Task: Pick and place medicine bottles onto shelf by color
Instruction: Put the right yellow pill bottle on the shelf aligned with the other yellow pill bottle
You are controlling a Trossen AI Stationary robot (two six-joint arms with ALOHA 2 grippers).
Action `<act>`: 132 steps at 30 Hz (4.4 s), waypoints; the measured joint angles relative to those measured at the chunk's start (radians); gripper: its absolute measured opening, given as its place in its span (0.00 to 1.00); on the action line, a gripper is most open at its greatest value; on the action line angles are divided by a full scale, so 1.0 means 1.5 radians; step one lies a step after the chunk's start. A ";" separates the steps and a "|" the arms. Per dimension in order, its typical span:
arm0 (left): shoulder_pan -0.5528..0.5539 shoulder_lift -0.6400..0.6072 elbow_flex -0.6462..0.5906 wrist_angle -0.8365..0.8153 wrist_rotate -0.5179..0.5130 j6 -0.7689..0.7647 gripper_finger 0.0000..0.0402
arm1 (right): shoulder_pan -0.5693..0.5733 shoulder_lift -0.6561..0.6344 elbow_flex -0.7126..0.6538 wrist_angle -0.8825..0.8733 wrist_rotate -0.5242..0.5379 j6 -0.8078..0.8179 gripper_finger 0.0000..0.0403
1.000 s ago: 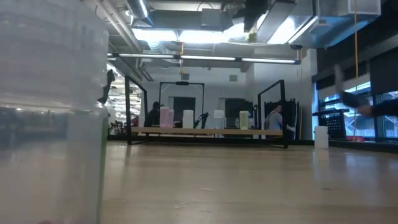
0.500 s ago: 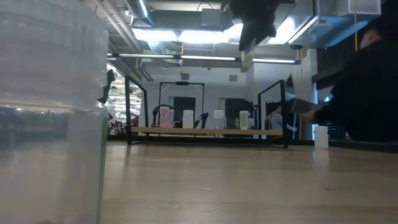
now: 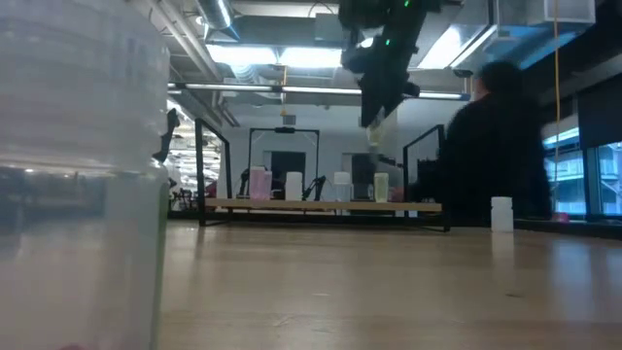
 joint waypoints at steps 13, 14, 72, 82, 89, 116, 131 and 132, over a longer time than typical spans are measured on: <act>0.022 0.000 0.000 0.003 0.000 0.000 0.01 | -0.028 0.043 0.000 0.026 0.087 0.067 0.29; 0.024 0.000 0.000 0.002 0.000 0.000 0.01 | -0.028 0.043 0.000 0.025 0.087 0.051 0.29; 0.057 0.000 0.000 0.005 -0.033 -0.005 0.02 | -0.154 0.048 -0.072 0.043 -0.200 -0.554 0.29; 0.068 0.000 0.000 0.005 -0.016 -0.005 0.01 | -0.151 0.048 -0.085 0.091 -0.199 -0.567 0.29; 0.068 0.000 0.000 0.005 -0.016 -0.005 0.00 | -0.154 0.048 -0.094 0.086 -0.199 -0.593 0.29; 0.069 0.000 0.000 0.006 -0.015 -0.006 0.01 | -0.182 0.048 -0.112 0.114 -0.245 -0.604 0.29; 0.069 0.000 0.000 0.007 -0.015 -0.007 0.02 | -0.190 0.047 -0.150 0.146 -0.228 -0.610 0.29; 0.069 0.000 0.000 0.007 -0.015 -0.007 0.02 | -0.190 0.047 -0.150 0.146 -0.228 -0.610 0.29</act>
